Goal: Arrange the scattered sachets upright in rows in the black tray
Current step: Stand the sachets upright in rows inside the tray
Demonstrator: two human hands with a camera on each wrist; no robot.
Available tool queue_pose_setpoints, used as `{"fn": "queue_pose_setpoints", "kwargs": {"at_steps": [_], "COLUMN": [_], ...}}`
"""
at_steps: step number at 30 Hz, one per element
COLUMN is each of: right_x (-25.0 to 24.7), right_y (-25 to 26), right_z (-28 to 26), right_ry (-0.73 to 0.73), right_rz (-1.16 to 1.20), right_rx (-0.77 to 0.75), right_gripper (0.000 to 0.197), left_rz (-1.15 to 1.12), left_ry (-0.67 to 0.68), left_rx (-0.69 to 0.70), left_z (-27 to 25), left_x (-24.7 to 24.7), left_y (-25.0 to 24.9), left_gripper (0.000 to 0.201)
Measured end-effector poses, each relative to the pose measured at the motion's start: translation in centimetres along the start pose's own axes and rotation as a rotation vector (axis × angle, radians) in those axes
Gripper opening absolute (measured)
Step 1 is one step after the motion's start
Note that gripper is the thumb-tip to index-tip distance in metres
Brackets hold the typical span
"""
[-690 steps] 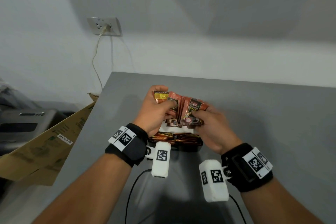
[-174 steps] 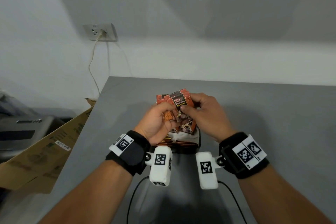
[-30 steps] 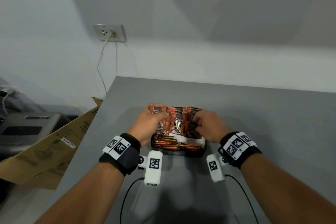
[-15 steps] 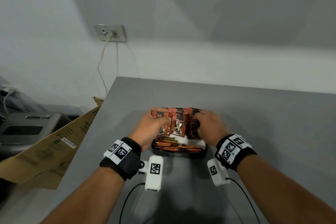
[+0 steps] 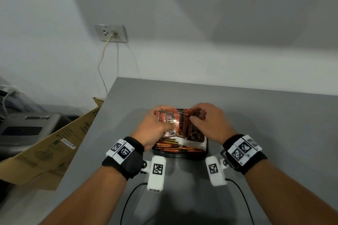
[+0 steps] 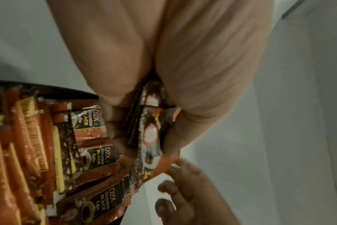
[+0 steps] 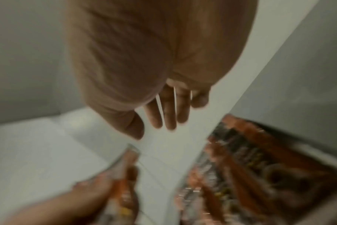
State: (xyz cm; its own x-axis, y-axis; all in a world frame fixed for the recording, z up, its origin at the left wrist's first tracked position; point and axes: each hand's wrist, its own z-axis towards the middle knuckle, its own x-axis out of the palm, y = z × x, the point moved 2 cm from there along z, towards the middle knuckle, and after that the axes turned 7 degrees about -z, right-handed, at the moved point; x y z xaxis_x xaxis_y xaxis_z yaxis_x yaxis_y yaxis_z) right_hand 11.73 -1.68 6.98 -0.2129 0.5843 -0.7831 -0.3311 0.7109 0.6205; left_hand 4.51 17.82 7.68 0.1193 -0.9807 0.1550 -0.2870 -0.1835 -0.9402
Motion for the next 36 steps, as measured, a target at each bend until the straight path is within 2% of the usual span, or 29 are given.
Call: {"fn": "queue_pose_setpoints", "kwargs": {"at_steps": [2,4,7,9,12,20,31,36], "right_x": [-0.7,-1.0,-1.6,-1.6,-0.1,4.1,5.0,4.6], "right_y": [2.4,3.9,4.1,3.4,2.4,2.4,2.0,1.5], "right_z": [0.0,0.2,1.0,1.5,2.1,3.0,3.5,3.6], "right_ry": [0.109,0.175,0.141,0.134,0.198,0.326,0.27,0.252], "right_rz": [0.205,0.249,0.151,0.066,-0.104,-0.329,-0.445,-0.392], "right_rx": [-0.014,-0.058,-0.063,-0.031,0.026,-0.027,-0.087,-0.067], "right_gripper": [0.026,0.026,0.017,0.016,0.017,0.025,0.016,0.015], "left_rz": [0.05,0.086,0.055,0.012,-0.033,0.004,0.017,-0.054], "left_ry": [0.018,0.024,-0.028,-0.147,-0.249,-0.231,-0.171,-0.141], "left_rx": [0.044,0.071,0.062,0.046,0.009,-0.032,-0.029,-0.067], "left_z": [0.3,0.5,0.8,1.0,1.4,1.2,1.3,1.1], "left_x": [0.5,1.0,0.7,-0.4,-2.3,-3.5,-3.5,-3.2], "left_y": [-0.2,-0.6,-0.8,-0.6,0.0,1.1,1.3,1.2], "left_gripper": [0.057,0.055,0.051,0.043,0.04,0.032,0.025,0.033]}}
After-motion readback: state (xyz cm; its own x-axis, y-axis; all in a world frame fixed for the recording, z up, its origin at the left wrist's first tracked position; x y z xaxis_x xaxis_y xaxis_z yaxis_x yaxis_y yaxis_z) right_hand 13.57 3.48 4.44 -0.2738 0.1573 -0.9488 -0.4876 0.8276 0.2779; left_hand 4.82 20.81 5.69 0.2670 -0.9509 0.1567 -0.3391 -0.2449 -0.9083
